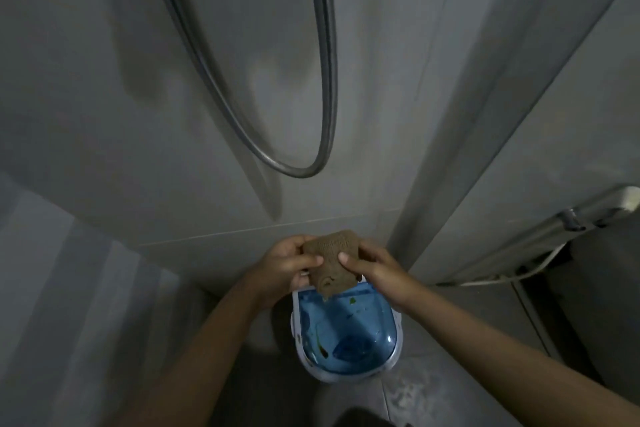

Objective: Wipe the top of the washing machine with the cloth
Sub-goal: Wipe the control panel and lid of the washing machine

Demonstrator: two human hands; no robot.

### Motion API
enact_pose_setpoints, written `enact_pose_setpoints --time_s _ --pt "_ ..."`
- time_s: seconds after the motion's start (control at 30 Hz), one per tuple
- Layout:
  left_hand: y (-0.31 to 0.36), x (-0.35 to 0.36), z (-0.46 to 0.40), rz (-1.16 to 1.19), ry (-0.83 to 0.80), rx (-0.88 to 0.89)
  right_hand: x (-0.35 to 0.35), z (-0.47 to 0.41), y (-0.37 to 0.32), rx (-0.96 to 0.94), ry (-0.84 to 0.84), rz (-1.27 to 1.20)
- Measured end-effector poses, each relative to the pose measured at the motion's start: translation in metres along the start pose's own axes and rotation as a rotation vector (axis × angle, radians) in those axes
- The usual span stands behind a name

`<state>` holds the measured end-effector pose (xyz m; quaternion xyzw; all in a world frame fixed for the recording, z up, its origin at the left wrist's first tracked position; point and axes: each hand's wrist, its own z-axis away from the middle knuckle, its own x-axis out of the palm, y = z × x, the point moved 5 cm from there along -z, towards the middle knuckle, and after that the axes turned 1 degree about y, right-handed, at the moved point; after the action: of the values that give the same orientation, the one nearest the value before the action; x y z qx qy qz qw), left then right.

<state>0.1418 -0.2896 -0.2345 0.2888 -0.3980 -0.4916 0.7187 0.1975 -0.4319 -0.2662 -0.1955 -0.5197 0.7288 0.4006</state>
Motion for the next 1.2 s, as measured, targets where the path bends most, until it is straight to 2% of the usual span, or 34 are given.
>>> enact_pose_setpoints --time_s 0.07,0.17,0.23,0.33,0.5,0.6,0.67,0.8,0.87,0.97,1.07,1.2 --pt "-0.024 -0.012 -0.022 -0.059 0.006 0.051 -0.004 -0.018 0.032 -0.030 0.096 -0.039" --pt "-0.048 -0.026 -0.051 -0.218 0.144 0.120 -0.013 -0.040 0.062 -0.123 0.292 0.005" --pt "-0.068 -0.037 -0.076 -0.333 0.209 0.176 -0.015 -0.059 0.084 -0.180 0.322 -0.005" --pt "-0.098 -0.052 -0.113 -0.477 0.255 0.324 -0.018 -0.089 0.116 -0.259 0.309 -0.013" --pt "-0.137 -0.080 -0.150 -0.620 0.474 0.526 -0.025 -0.124 0.148 -0.367 0.258 0.104" --pt "-0.153 -0.098 -0.163 -0.669 0.478 0.607 -0.020 -0.134 0.155 -0.395 0.132 0.235" --pt "-0.163 -0.105 -0.161 -0.705 0.463 0.655 -0.014 -0.129 0.159 -0.416 0.107 0.321" --pt "-0.183 -0.108 -0.128 -0.793 0.483 0.666 -0.001 -0.107 0.165 -0.467 0.146 0.445" --pt "-0.191 -0.110 -0.107 -0.781 0.490 0.631 -0.002 -0.099 0.161 -0.494 0.229 0.508" --pt "-0.224 -0.118 -0.079 -0.969 0.455 0.488 -0.005 -0.084 0.163 -0.510 0.352 0.641" --pt "-0.267 -0.127 -0.066 -1.158 0.346 0.318 -0.003 -0.079 0.164 -0.543 0.424 0.787" --pt "-0.310 -0.133 -0.062 -1.370 0.207 0.284 0.007 -0.097 0.175 -0.614 0.491 0.953"
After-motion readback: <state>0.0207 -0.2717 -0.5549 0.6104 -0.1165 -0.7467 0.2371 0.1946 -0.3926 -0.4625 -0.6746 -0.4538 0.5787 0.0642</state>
